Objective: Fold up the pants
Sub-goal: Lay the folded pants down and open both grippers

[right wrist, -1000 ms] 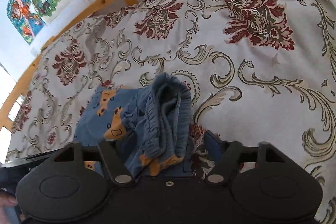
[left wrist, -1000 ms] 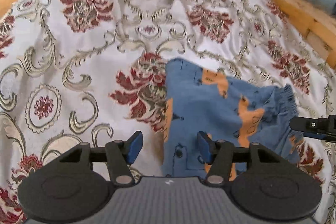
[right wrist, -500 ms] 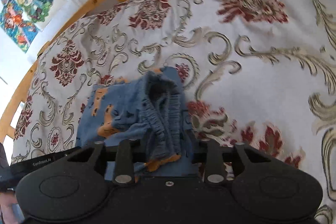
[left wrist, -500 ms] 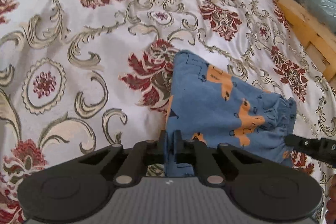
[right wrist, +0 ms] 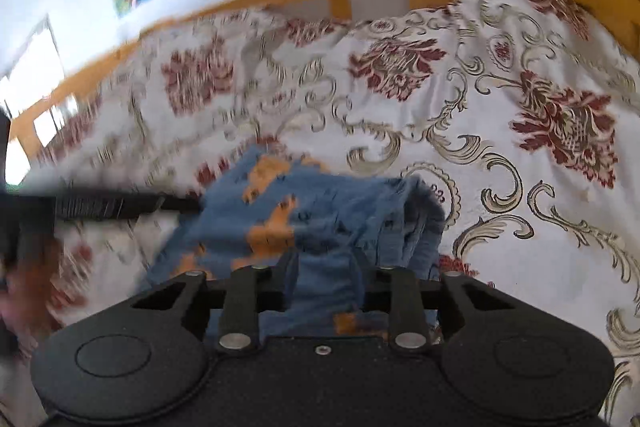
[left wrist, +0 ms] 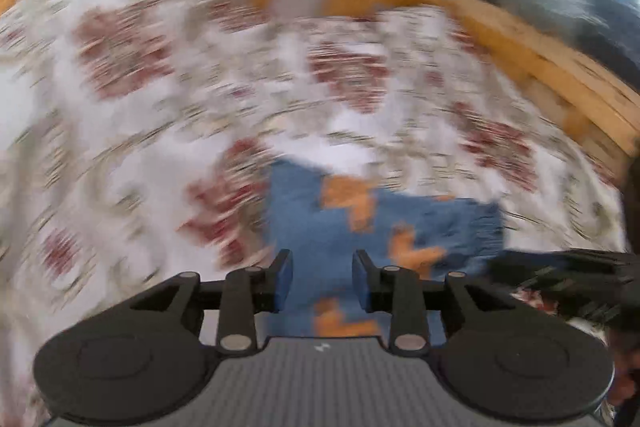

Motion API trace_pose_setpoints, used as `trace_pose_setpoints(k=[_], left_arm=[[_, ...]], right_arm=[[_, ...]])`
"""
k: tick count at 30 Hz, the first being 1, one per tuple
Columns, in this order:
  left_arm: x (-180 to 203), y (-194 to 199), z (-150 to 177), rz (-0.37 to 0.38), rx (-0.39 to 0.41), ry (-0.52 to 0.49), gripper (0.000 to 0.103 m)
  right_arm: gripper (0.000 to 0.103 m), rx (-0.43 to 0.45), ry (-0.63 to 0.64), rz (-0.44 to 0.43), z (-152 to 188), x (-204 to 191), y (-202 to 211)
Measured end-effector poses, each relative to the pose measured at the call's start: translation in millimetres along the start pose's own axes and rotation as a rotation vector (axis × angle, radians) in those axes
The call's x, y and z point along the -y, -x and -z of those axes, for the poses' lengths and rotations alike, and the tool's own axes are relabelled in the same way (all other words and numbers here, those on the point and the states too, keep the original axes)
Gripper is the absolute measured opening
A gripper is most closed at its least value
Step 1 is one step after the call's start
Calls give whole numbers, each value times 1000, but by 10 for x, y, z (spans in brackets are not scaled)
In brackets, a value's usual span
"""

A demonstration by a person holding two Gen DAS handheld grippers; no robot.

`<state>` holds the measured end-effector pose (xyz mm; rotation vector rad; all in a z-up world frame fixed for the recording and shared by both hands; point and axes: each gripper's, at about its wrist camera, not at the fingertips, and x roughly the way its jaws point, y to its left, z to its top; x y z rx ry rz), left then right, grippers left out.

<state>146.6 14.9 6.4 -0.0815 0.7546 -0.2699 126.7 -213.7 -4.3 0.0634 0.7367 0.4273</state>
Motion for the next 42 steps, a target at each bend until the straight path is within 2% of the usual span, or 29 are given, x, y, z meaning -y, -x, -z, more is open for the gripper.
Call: trace_pose_setpoints(k=[2, 4, 6, 7, 9, 10, 14, 16, 19, 22, 24, 27, 29, 31, 32, 33, 34, 36, 39, 42], left_arm=[[176, -171, -134, 51, 0, -125, 36], [371, -402, -257, 92, -32, -260, 36], [519, -671, -323, 75, -83, -339, 36], [565, -830, -346, 42, -118, -382, 35], [584, -1041, -338, -38, -131, -431, 30], [543, -1114, -347, -50, -134, -426, 30], [267, -1119, -431, -8, -136, -259, 30], [185, -996, -442, -16, -102, -230, 30], [153, -847, -453, 18, -71, -186, 30], [197, -716, -416, 33, -51, -176, 32], [229, -629, -321, 46, -42, -181, 37], [271, -592, -78, -4, -55, -265, 38], [250, -568, 55, -18, -44, -298, 38], [256, -474, 108, -25, -20, -302, 38], [266, -416, 120, -31, -7, -300, 41], [279, -346, 130, -36, 7, -296, 50], [292, -267, 143, -42, 25, -291, 53], [314, -129, 195, -50, 55, -283, 60], [340, -94, 332, -99, 8, -287, 61], [309, -149, 508, -156, -58, -276, 63]], right_arm=[[16, -29, 47, 63, 80, -58, -54], [15, -63, 77, 88, 154, -94, -78], [15, -87, 99, 101, 224, -133, -98], [14, -97, 109, 102, 280, -137, -84], [14, -120, 96, 96, 376, -147, -85], [14, -122, 87, 94, 412, -140, -68], [16, -83, 93, 73, 361, -149, 114], [20, -27, 106, 66, 239, -163, 202], [23, 41, 130, 62, -7, -150, 182], [23, 63, 153, 88, -193, -45, 20], [23, 45, 168, 110, -251, 84, -122], [21, -12, 208, 150, -195, 242, -322], [25, -12, 194, 148, -152, 307, -316], [29, 26, 173, 165, -144, 278, -191], [29, 46, 175, 165, -126, 238, -127], [29, 64, 182, 154, -104, 189, -50], [32, 73, 194, 138, -69, 136, 16], [38, 54, 245, 122, 54, 8, 85], [37, -35, 289, 163, 287, -68, 6], [38, -83, 210, 150, 431, 18, -16]])
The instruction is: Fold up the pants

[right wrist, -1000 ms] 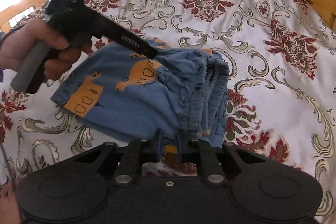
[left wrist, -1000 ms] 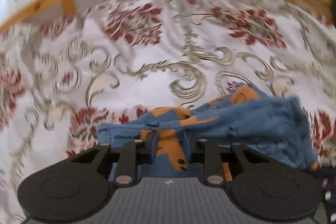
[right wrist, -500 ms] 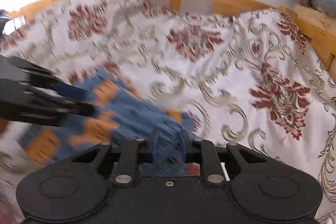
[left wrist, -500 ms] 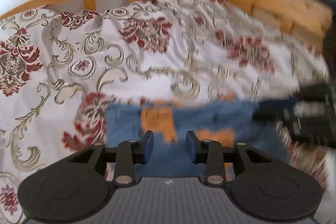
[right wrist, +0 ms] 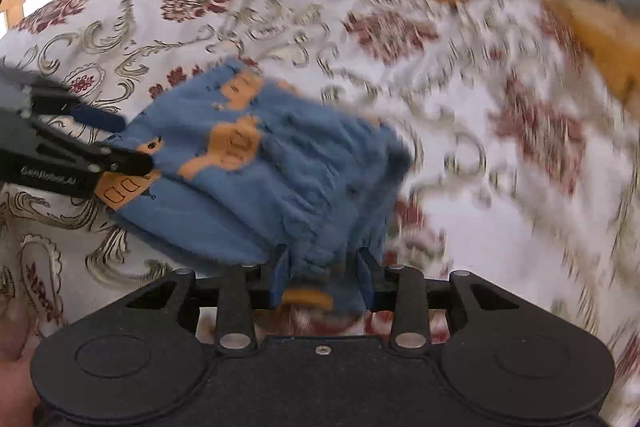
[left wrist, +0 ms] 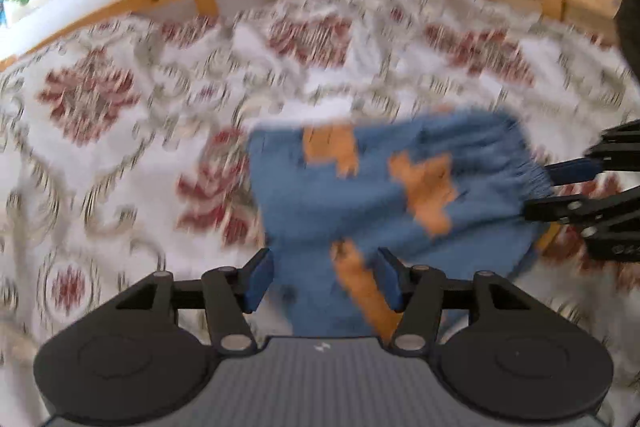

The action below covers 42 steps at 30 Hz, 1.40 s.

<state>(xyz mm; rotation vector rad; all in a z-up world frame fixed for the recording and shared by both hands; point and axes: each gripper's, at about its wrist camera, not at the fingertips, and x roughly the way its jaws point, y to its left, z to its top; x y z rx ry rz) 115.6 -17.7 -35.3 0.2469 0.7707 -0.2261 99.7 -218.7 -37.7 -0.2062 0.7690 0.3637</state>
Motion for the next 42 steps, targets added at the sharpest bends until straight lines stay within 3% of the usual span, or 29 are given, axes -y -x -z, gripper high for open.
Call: trace_pose_setpoints(k=[4, 7, 10, 12, 13, 15, 20, 29, 42], left_arm=[[-103, 70, 71, 20, -24, 101, 65], [-173, 124, 72, 20, -35, 166, 67], [-204, 121, 75, 5, -72, 208, 71], [-205, 136, 85, -4, -92, 229, 75], [-206, 149, 89, -7, -100, 238, 76], [-202, 178, 100, -19, -117, 246, 85], [-189, 264, 134, -34, -125, 262, 90], [-133, 350, 231, -66, -163, 288, 97], [-89, 445, 204, -108, -175, 267, 101]], right_arm=[[41, 60, -4, 21, -63, -44, 169], [56, 98, -19, 40, -121, -64, 221], [56, 15, -42, 50, -87, -50, 80], [55, -70, -136, 27, 15, 45, -9], [56, -69, -195, 9, 43, 101, 21], [58, -69, -248, 4, 76, 151, 102], [78, -42, -265, -7, 149, 129, 285], [97, -4, -331, -23, 281, 157, 449], [102, 13, -390, -17, 355, 246, 474]])
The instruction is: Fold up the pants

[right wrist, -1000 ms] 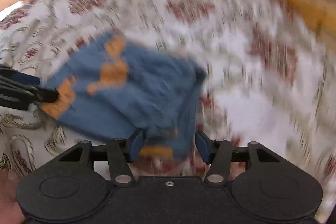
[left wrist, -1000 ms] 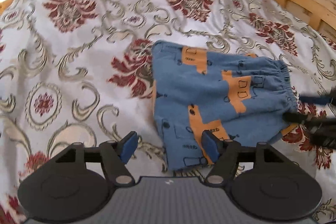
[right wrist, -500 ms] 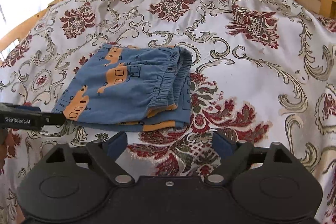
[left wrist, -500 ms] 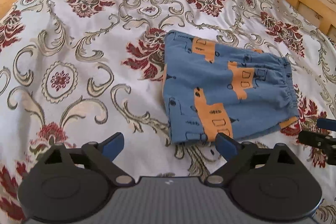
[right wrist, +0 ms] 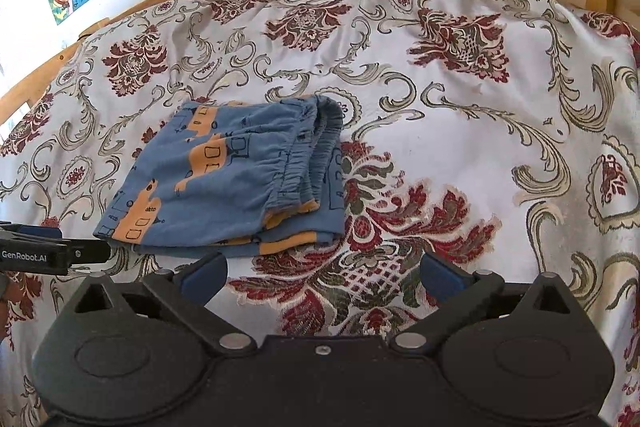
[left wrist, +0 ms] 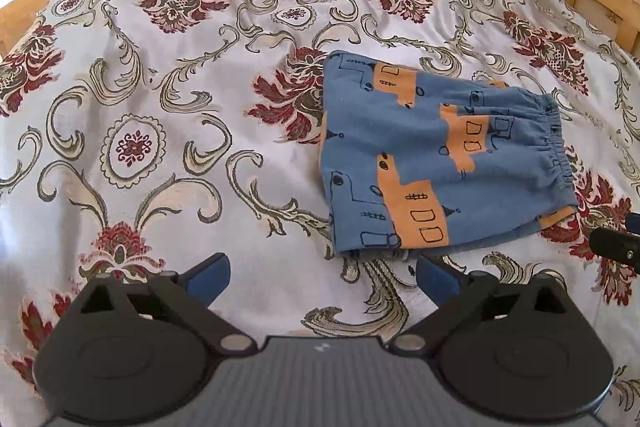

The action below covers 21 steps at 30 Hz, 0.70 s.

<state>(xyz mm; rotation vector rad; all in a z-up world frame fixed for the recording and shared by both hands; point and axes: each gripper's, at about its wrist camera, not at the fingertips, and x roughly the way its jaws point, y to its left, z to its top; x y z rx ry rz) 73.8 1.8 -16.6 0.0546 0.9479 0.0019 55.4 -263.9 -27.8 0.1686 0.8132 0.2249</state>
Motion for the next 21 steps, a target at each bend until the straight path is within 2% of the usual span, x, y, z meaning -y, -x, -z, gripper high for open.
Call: trace_pose_setpoints(k=[13, 17, 21], left_arm=[[-186, 77, -48, -38, -16, -2, 102], [-304, 81, -118, -62, -20, 6, 102], [-420, 84, -252, -63, -21, -7, 102]], right_arm=[[102, -2, 8, 10, -104, 62, 24], [102, -6, 23, -4, -173, 81, 9], [102, 6, 25, -55, -375, 147, -47]])
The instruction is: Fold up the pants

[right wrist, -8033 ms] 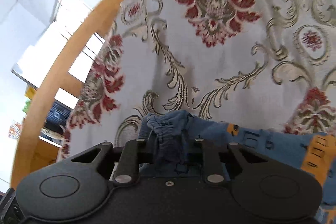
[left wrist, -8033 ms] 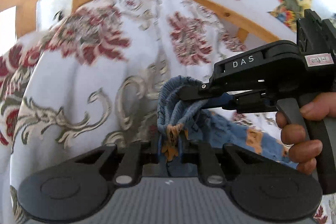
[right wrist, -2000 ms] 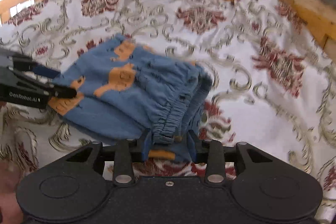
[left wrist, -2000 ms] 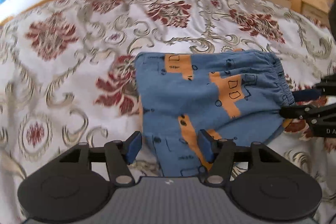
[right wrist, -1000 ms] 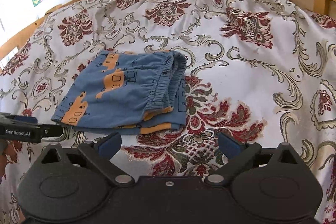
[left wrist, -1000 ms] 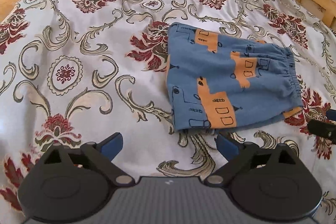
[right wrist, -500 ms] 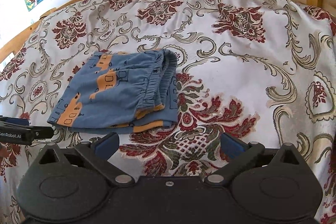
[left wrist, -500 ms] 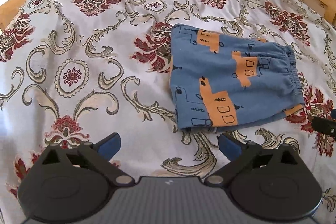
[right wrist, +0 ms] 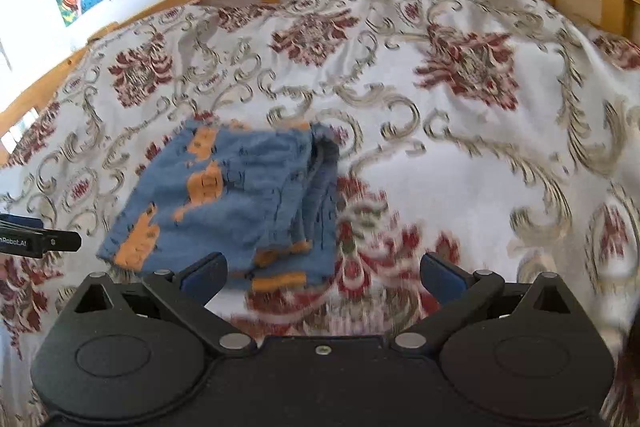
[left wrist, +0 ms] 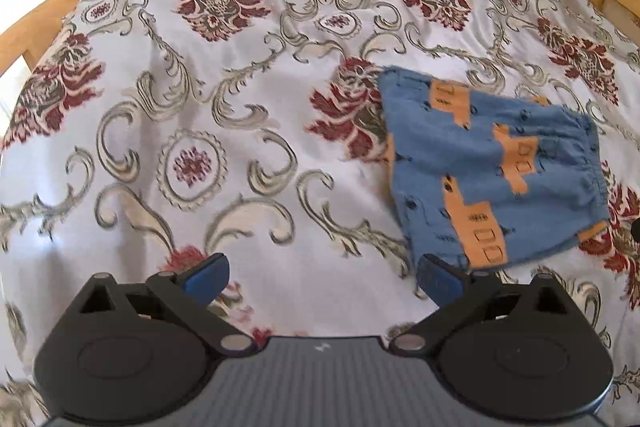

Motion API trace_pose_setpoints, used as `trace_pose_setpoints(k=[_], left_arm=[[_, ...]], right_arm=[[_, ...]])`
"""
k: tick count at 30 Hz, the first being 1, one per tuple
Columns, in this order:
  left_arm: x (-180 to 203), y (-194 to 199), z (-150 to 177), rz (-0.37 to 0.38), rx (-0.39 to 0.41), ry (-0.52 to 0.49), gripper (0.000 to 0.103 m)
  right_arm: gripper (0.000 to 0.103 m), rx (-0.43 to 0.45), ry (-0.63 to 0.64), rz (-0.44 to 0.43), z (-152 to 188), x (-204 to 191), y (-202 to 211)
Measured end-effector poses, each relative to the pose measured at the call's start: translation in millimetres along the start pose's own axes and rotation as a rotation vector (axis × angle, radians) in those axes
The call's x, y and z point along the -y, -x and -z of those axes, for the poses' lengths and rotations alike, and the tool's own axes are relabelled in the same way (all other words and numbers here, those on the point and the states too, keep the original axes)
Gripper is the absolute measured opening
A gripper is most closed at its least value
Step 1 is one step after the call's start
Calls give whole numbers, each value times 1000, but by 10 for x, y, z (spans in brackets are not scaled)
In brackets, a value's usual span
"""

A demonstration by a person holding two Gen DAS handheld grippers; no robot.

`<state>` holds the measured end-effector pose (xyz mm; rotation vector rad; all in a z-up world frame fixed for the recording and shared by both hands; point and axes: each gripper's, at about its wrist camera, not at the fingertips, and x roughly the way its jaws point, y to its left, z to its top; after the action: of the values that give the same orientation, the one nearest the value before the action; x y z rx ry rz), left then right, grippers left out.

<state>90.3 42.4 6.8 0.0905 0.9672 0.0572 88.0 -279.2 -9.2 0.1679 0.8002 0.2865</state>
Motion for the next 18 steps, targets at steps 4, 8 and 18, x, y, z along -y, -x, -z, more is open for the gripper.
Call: trace_pose_setpoints(k=[4, 8, 18], left_arm=[[-101, -15, -287, 23, 10, -13, 102], [-89, -88, -592, 51, 41, -44, 102], [212, -524, -1067, 80, 37, -141, 102]], right_arm=[[102, 8, -2, -54, -315, 86, -126], [102, 3, -4, -122, -594, 176, -318], [102, -26, -1, -219, -907, 238, -752]])
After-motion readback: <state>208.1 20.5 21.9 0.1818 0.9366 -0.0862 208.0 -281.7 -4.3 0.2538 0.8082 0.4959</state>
